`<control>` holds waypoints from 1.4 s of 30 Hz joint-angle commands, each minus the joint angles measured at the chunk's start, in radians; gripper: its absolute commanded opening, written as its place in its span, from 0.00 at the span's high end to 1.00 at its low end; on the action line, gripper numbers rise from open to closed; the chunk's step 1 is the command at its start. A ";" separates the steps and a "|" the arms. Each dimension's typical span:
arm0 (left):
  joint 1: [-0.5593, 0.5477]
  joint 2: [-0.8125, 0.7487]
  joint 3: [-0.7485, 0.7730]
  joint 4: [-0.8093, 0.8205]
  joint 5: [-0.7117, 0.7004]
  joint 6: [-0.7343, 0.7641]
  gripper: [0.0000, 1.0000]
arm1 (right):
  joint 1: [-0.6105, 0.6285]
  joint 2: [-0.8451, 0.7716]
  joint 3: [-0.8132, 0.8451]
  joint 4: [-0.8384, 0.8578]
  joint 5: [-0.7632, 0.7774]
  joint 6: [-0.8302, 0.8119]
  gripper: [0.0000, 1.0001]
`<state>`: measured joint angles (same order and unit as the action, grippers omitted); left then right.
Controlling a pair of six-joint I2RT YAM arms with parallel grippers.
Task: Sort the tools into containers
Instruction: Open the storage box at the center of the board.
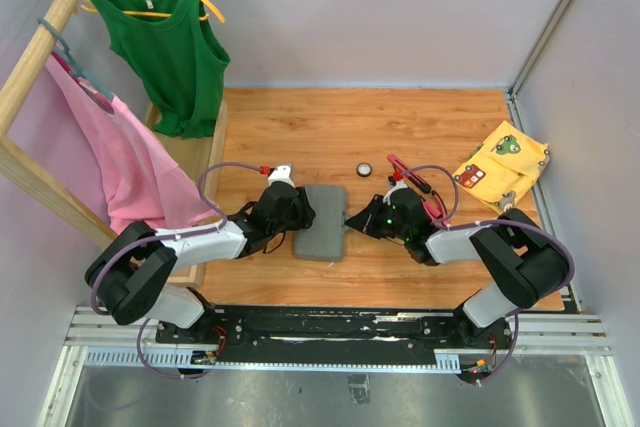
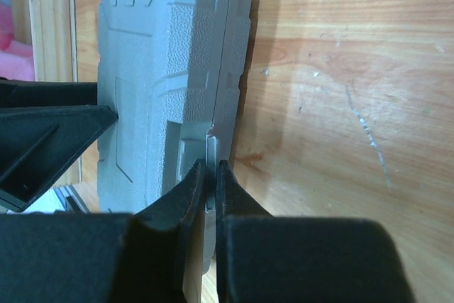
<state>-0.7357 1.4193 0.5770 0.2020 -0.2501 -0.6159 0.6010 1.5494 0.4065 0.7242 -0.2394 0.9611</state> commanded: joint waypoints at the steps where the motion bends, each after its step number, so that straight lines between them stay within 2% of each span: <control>1: -0.001 -0.045 -0.063 -0.156 -0.061 0.008 0.53 | -0.011 -0.047 0.004 -0.013 -0.030 -0.066 0.99; 6: -0.001 -0.134 -0.063 -0.181 -0.065 0.000 0.39 | -0.009 -0.074 0.003 -0.031 -0.050 -0.067 0.99; 15: -0.001 -0.250 0.008 -0.320 -0.082 0.029 0.26 | 0.003 -0.192 -0.008 -0.117 -0.040 -0.067 0.99; 21: -0.011 -0.302 0.055 -0.382 -0.054 0.016 0.23 | 0.018 -0.293 -0.003 -0.192 -0.026 -0.054 0.99; 26: -0.083 -0.305 0.091 -0.416 -0.087 -0.034 0.21 | 0.025 -0.352 0.009 -0.248 -0.012 -0.048 0.99; 34: -0.197 -0.245 0.155 -0.439 -0.137 -0.093 0.20 | 0.035 -0.370 0.021 -0.256 -0.021 -0.032 0.99; 42: -0.246 -0.197 0.191 -0.440 -0.154 -0.104 0.17 | 0.048 -0.383 0.027 -0.252 -0.019 -0.020 0.99</control>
<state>-0.9619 1.2068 0.7357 -0.2356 -0.3676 -0.6987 0.6209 1.1980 0.4023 0.4477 -0.2626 0.9276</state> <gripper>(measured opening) 0.823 0.061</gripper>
